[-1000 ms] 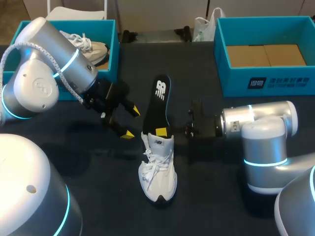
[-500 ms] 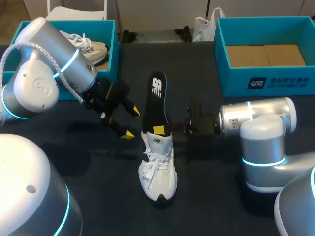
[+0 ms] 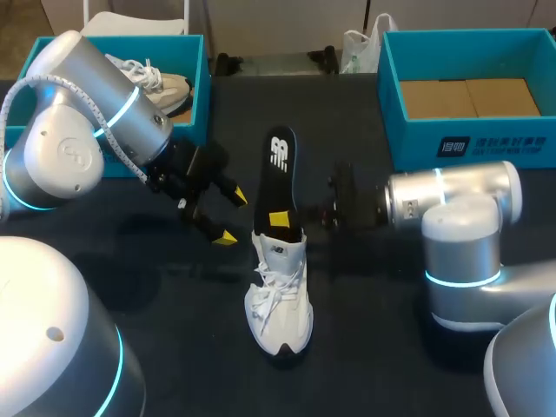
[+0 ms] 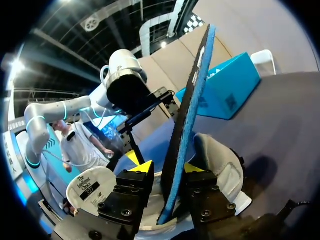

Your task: Take the shoe out of the shoebox, open the shoe tongue, remove and reinsert the insole, then place the shoe into the shoebox

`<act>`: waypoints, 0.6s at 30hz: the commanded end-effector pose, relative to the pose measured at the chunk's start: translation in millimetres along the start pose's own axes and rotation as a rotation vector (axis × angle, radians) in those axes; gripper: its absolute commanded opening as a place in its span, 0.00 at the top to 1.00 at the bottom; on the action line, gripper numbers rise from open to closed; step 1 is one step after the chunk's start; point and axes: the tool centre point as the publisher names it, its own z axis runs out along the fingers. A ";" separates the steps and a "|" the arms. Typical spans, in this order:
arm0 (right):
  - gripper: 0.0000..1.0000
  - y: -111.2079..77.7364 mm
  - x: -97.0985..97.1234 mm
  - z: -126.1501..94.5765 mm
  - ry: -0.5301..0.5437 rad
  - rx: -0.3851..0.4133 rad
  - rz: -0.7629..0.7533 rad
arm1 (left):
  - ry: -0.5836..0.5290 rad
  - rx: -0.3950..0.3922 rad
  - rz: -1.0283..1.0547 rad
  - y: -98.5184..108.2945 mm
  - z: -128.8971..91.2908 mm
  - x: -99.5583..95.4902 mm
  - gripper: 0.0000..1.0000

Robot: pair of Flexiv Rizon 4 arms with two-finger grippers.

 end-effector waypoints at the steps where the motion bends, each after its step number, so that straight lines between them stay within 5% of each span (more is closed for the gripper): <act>1: 0.68 8.6 -8.2 6.8 0.009 0.016 -0.008 | 0.000 -0.003 0.000 -0.5 -0.7 0.1 0.00; 5: 0.73 12.5 -10.9 7.5 0.012 0.031 -0.016 | 0.000 -0.003 0.000 -0.5 -0.7 0.1 0.00; 8: 1.00 11.3 -10.5 8.2 0.013 0.044 -0.012 | 0.000 -0.003 0.000 -0.5 -0.7 0.1 0.00; 18: 1.00 -15.1 0.4 13.8 0.013 0.061 0.041 | 0.000 -0.003 0.000 -0.5 -0.7 0.1 0.00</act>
